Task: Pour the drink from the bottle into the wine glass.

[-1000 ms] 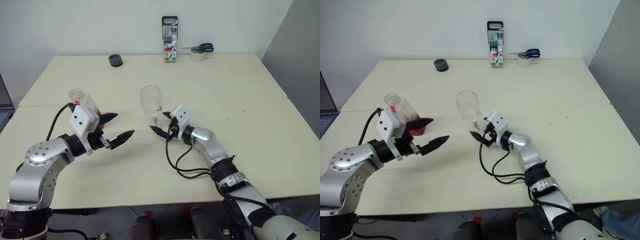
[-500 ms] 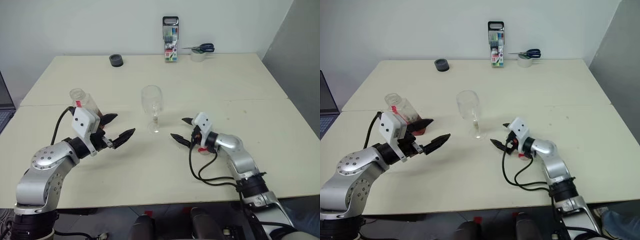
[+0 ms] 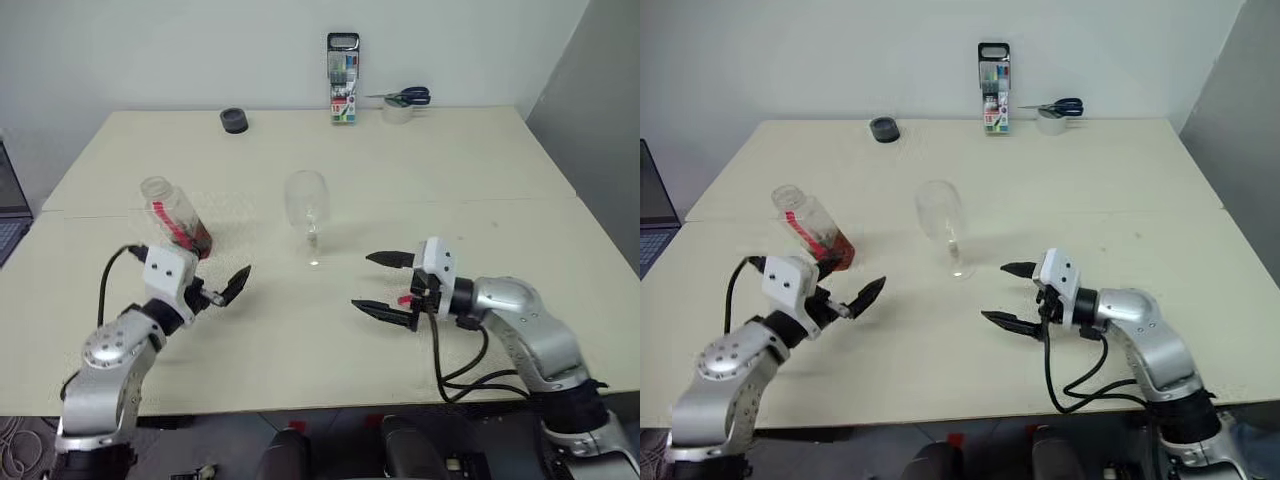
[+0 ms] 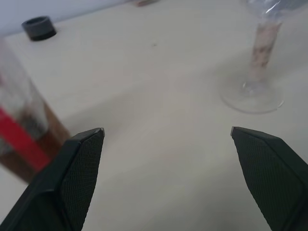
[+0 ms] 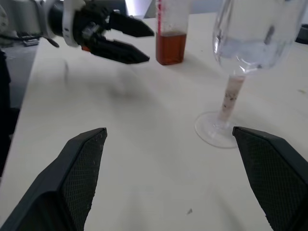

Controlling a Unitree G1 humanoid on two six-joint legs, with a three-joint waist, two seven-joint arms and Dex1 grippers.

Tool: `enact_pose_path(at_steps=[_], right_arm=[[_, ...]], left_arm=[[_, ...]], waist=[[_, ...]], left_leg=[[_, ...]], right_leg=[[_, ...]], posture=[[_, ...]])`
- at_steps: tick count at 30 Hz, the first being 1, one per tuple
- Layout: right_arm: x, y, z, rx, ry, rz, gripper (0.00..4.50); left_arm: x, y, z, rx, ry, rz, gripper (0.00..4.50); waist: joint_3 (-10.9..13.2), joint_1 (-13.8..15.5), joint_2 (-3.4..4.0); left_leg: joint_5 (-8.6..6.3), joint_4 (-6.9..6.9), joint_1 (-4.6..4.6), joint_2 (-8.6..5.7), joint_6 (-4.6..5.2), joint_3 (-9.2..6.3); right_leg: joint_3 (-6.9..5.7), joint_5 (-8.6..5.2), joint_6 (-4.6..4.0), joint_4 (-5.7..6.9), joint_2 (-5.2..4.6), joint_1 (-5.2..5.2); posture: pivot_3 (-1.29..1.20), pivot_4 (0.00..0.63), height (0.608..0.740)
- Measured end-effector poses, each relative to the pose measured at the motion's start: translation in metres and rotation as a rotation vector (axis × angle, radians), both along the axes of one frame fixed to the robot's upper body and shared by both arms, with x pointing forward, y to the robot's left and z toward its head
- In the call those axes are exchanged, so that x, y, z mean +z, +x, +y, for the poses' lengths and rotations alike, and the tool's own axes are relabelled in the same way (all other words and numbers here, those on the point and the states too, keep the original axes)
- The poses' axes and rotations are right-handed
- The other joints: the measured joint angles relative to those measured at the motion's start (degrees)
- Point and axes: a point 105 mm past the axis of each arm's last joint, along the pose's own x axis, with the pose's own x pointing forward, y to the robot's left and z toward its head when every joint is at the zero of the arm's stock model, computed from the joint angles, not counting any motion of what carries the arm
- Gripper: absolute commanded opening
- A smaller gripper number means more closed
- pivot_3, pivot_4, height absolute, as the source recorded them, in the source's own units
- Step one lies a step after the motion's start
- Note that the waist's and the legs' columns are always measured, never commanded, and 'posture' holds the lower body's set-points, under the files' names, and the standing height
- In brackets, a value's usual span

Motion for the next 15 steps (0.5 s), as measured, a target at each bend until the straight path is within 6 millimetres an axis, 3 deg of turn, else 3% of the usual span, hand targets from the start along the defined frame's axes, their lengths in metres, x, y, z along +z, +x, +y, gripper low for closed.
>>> enact_pose_path(at_steps=[8,15], right_arm=[[0.007,-0.011,0.005,0.038,0.026,0.042,4.47],[0.012,-0.017,0.010,0.061,0.054,0.047,4.47]], left_arm=[[-0.022,0.006,0.034,0.271,-0.066,-0.010,4.50],[-0.010,0.027,0.051,0.319,-0.053,-0.049,4.50]], waist=[[-0.04,1.09,-0.06],[-0.05,1.19,-0.08]], left_leg=[[0.00,0.04,0.01,-0.01,0.00,-0.01],[0.00,0.04,0.02,-0.01,-0.01,-0.02]], right_leg=[[-0.07,0.00,0.00,0.00,0.00,0.06],[-0.16,0.00,0.00,-0.01,0.00,0.10]], posture=[[0.00,0.150,0.740],[0.00,0.150,0.740]])
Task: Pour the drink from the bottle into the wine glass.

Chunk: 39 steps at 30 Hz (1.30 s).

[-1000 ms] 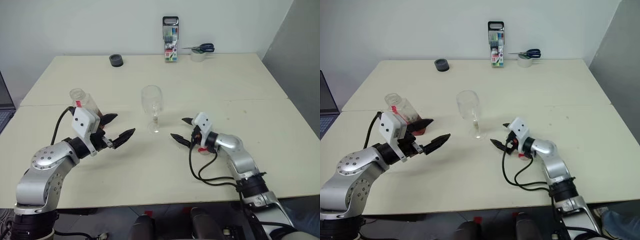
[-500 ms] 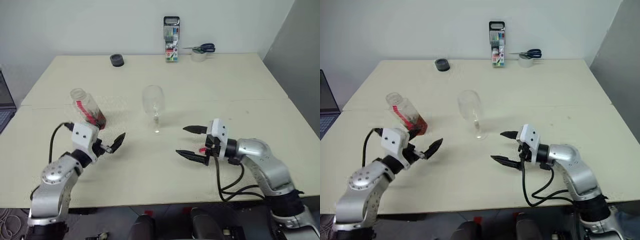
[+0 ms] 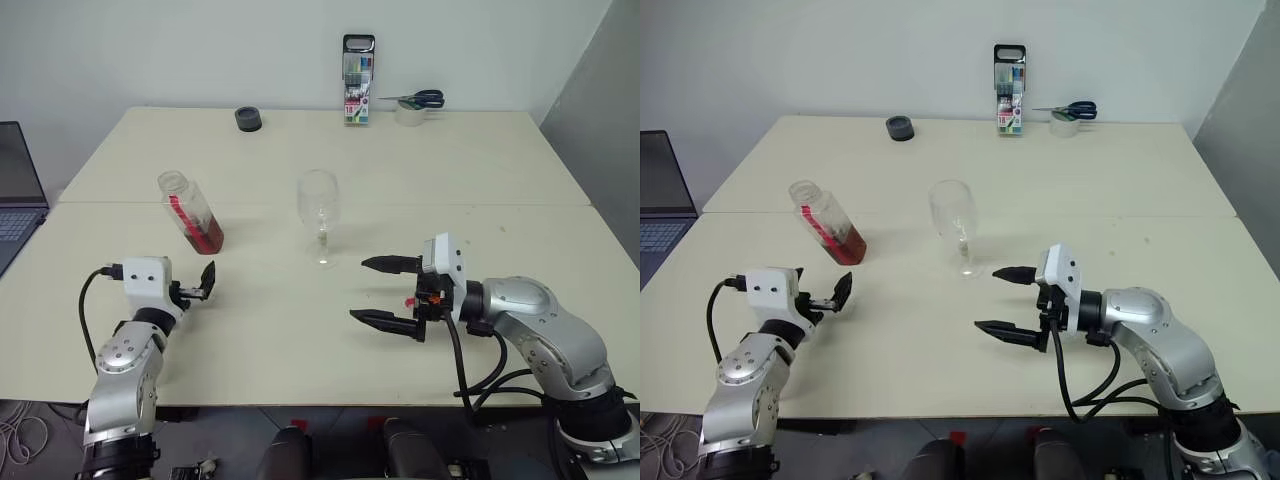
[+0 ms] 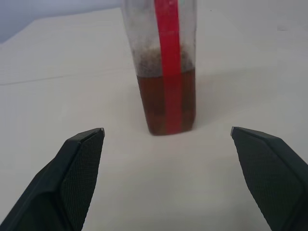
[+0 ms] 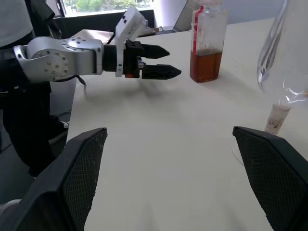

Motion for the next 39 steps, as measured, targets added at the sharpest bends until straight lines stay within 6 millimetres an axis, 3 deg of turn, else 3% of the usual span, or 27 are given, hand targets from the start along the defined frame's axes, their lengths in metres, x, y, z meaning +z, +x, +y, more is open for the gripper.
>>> enact_pose_path(at_steps=[8,27,39], right_arm=[[0.003,0.002,0.004,-0.011,0.011,-0.025,4.47],[0.010,0.003,0.013,0.005,0.015,-0.068,4.47],[0.030,0.014,0.021,-0.057,0.116,-0.144,4.47]], left_arm=[[0.004,0.017,0.008,-0.003,-0.005,0.007,4.50],[0.022,0.053,0.003,-0.076,-0.011,-0.015,4.50],[0.031,0.063,-0.003,-0.095,0.004,-0.036,4.50]], waist=[[0.00,-0.02,0.00],[0.00,-0.06,-0.02],[-0.01,-0.09,-0.02]], left_leg=[[0.00,0.00,0.00,0.00,0.00,-0.05],[0.01,0.00,-0.01,-0.01,-0.01,-0.07],[0.01,-0.01,-0.03,-0.01,-0.02,-0.09]], right_leg=[[-0.02,0.00,0.00,0.00,0.00,0.00],[-0.04,0.00,0.00,0.00,-0.01,-0.02],[-0.05,0.00,0.00,0.03,-0.01,-0.08]], posture=[[0.00,0.150,0.740],[0.00,0.150,0.740],[0.00,0.150,0.740]])
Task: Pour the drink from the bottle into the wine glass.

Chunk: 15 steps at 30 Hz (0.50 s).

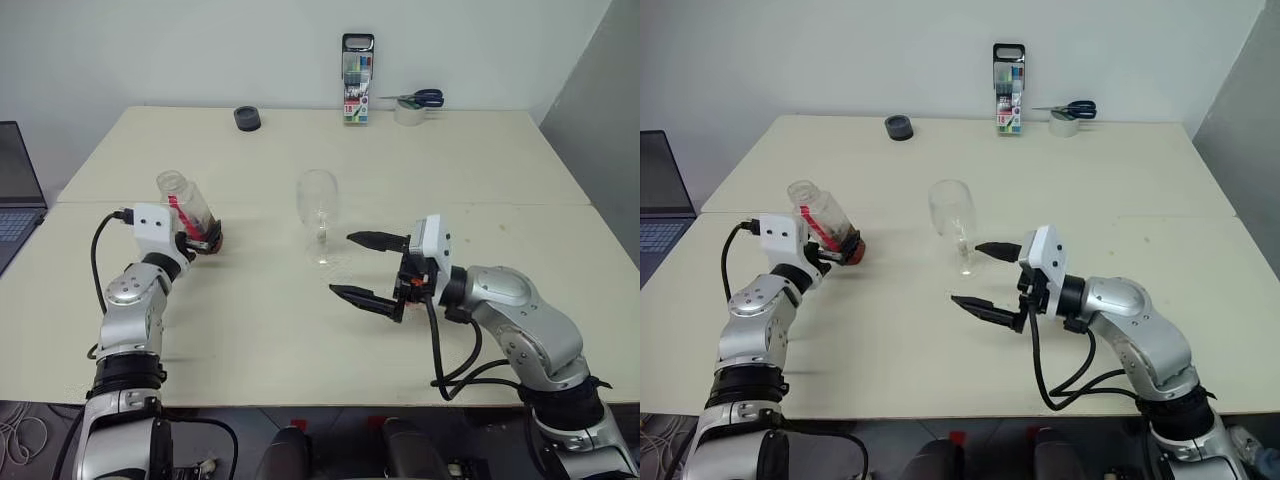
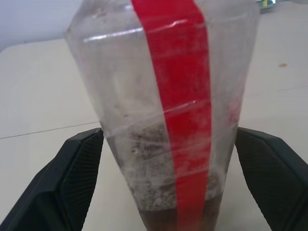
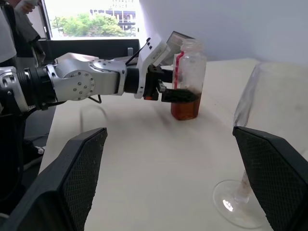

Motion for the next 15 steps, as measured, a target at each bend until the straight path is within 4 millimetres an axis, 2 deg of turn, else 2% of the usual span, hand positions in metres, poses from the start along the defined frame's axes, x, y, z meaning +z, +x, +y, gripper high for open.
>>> enact_pose_path(at_steps=[1,4,11,13,15], right_arm=[[0.0001,0.0003,-0.0003,-0.003,0.000,-0.001,4.47],[-0.0001,0.0015,-0.0008,-0.014,-0.003,-0.005,4.50],[0.0007,0.0025,-0.0011,-0.021,-0.004,-0.009,4.50],[0.0003,0.0033,-0.0018,-0.028,-0.011,-0.013,4.50],[-0.0002,0.0042,-0.0026,-0.035,-0.015,-0.015,4.50]], left_arm=[[0.0000,0.0000,0.0000,0.000,0.000,0.000,4.50],[0.0012,0.0006,0.0002,0.006,-0.007,-0.006,3.95],[0.0010,0.0008,0.0006,0.009,-0.019,-0.004,1.91],[0.0009,0.0008,0.0005,0.008,-0.021,-0.003,1.69],[0.0008,0.0007,-0.0005,0.006,-0.027,-0.006,1.68]], waist=[[0.00,0.00,0.00],[0.00,0.00,0.00],[0.00,-0.01,0.00],[0.00,-0.01,0.00],[0.00,-0.01,0.00]], left_leg=[[0.00,0.00,0.00,0.00,0.00,0.00],[0.00,0.00,-0.02,0.00,0.00,0.00],[0.00,0.00,-0.03,0.00,0.00,0.01],[0.00,0.00,-0.03,0.00,0.00,0.01],[0.00,0.00,-0.03,0.00,0.00,0.01]], right_leg=[[0.01,0.00,0.00,0.00,0.00,-0.01],[0.01,0.00,0.00,0.00,0.00,-0.03],[0.01,0.00,0.00,0.01,0.00,-0.04],[0.01,0.00,0.00,0.02,0.00,-0.04],[0.01,0.00,0.00,0.02,0.00,-0.04]], posture=[[0.00,0.150,0.740],[0.00,0.150,0.740],[0.00,0.150,0.740],[0.00,0.150,0.740],[0.00,0.150,0.740]])
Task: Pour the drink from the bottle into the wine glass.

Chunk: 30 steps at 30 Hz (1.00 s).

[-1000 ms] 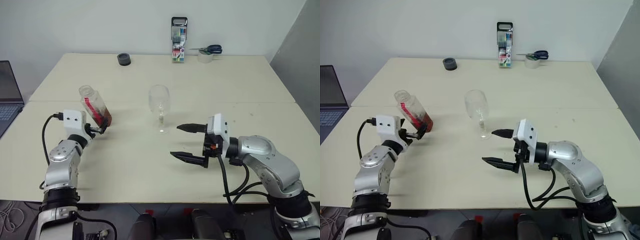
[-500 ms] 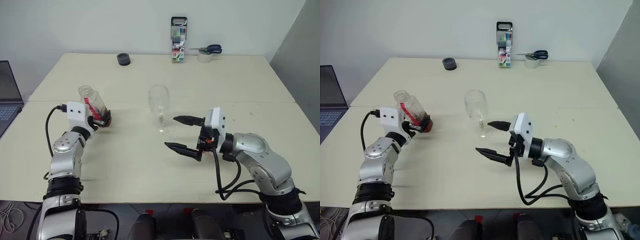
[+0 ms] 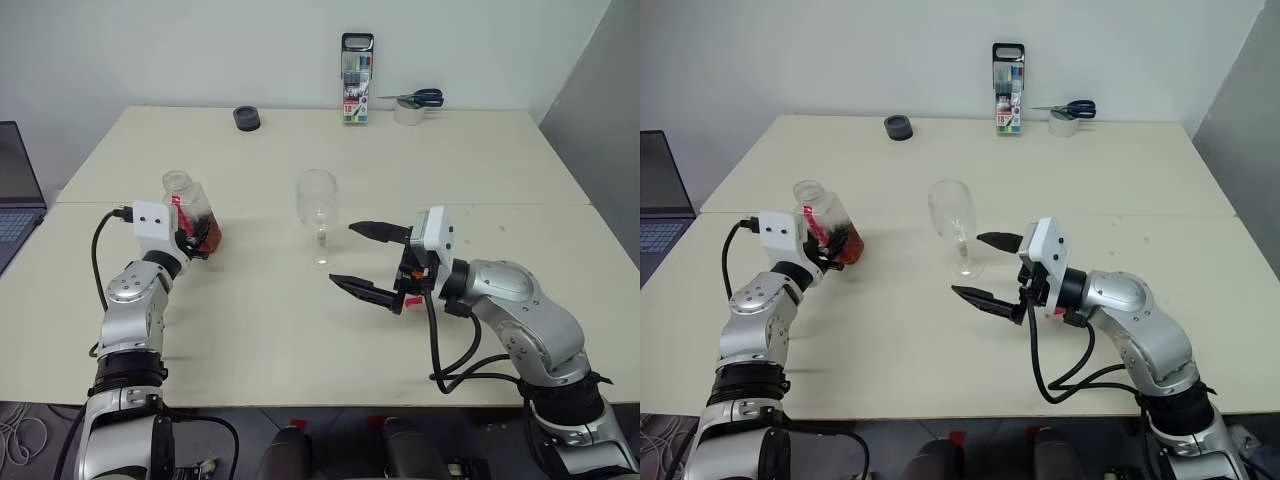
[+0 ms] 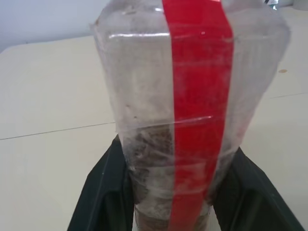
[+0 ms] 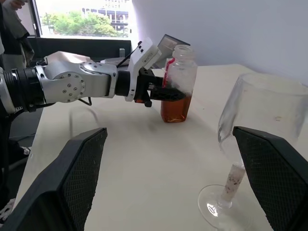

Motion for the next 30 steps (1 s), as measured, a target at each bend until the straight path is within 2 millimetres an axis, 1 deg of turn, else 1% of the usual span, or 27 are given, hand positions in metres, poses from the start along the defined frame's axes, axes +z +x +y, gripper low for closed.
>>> enact_pose_path(at_steps=[3,6,9,12,14,15,18,20,22,25,30], right_arm=[[0.002,0.004,-0.004,-0.035,0.004,-0.007,4.50],[0.004,0.008,-0.011,-0.089,0.017,-0.011,4.50],[0.007,0.011,-0.016,-0.140,0.030,-0.010,4.50],[0.009,0.016,-0.022,-0.199,0.042,-0.004,4.50],[0.008,0.018,-0.022,-0.218,0.044,0.006,4.50],[0.008,0.019,-0.022,-0.229,0.042,0.009,4.50],[0.010,0.022,-0.022,-0.257,0.041,0.004,4.50],[0.012,0.023,-0.021,-0.270,0.048,0.003,4.50],[0.013,0.025,-0.021,-0.283,0.054,-0.001,4.50],[0.015,0.026,-0.020,-0.296,0.058,-0.005,4.50],[0.017,0.028,-0.019,-0.305,0.077,0.001,4.50]], left_arm=[[0.003,0.001,-0.009,-0.024,0.020,-0.014,1.68],[0.017,0.004,-0.027,-0.081,0.091,-0.058,1.68],[0.042,0.011,-0.054,-0.163,0.210,-0.130,1.68],[0.071,0.018,-0.086,-0.245,0.357,-0.233,1.68],[0.081,0.019,-0.099,-0.280,0.416,-0.275,1.68],[0.086,0.020,-0.109,-0.311,0.460,-0.301,1.68],[0.092,0.022,-0.127,-0.365,0.553,-0.357,1.68],[0.093,0.024,-0.133,-0.390,0.618,-0.385,1.68],[0.093,0.024,-0.134,-0.406,0.684,-0.408,1.68],[0.096,0.025,-0.133,-0.417,0.787,-0.449,1.68],[0.106,0.027,-0.128,-0.394,0.882,-0.514,1.68]], waist=[[0.00,0.02,0.00],[0.00,0.14,0.00],[0.00,0.21,-0.01],[0.00,0.17,-0.01],[0.00,0.09,-0.01],[0.00,-0.03,-0.01],[0.00,-0.32,-0.01],[0.00,-0.36,-0.01],[0.00,-0.42,-0.01],[0.00,-0.40,-0.01],[0.00,-0.34,-0.01]], left_leg=[[0.00,0.02,-0.08,0.00,0.00,-0.02],[0.03,0.09,-0.29,-0.02,-0.04,-0.07],[0.09,0.14,-0.42,-0.05,-0.16,-0.04],[0.09,0.12,-0.41,-0.06,-0.16,0.00],[0.09,0.11,-0.41,-0.06,-0.16,0.03],[0.09,0.10,-0.41,-0.05,-0.15,0.06],[0.09,0.08,-0.41,-0.04,-0.15,0.10],[0.08,0.08,-0.41,-0.05,-0.14,0.10],[0.08,0.08,-0.41,-0.05,-0.13,0.12],[0.08,0.08,-0.44,-0.06,-0.13,0.09],[0.06,0.09,-0.45,-0.07,-0.10,0.09]], right_leg=[[-0.01,0.00,0.00,-0.01,0.00,-0.02],[-0.06,0.00,0.00,-0.01,-0.02,-0.11],[-0.15,0.00,0.00,-0.03,-0.01,-0.13],[-0.14,0.00,-0.01,-0.03,-0.01,-0.13],[-0.14,0.00,-0.01,-0.02,-0.01,-0.14],[-0.13,0.00,-0.01,-0.03,0.00,-0.15],[-0.12,0.00,0.00,-0.02,0.02,-0.18],[-0.14,0.00,0.00,-0.02,0.03,-0.18],[-0.13,0.00,0.00,-0.02,0.02,-0.18],[-0.14,0.00,0.00,-0.02,0.02,-0.18],[-0.15,0.00,0.00,-0.02,0.02,-0.18]], posture=[[0.00,0.150,0.740],[0.00,0.150,0.740],[0.00,0.150,0.740],[0.00,0.150,0.740],[0.00,0.150,0.740],[0.00,0.150,0.740],[0.00,0.150,0.740],[0.00,0.150,0.740],[0.00,0.150,0.740],[0.00,0.150,0.740],[0.00,0.150,0.740]])
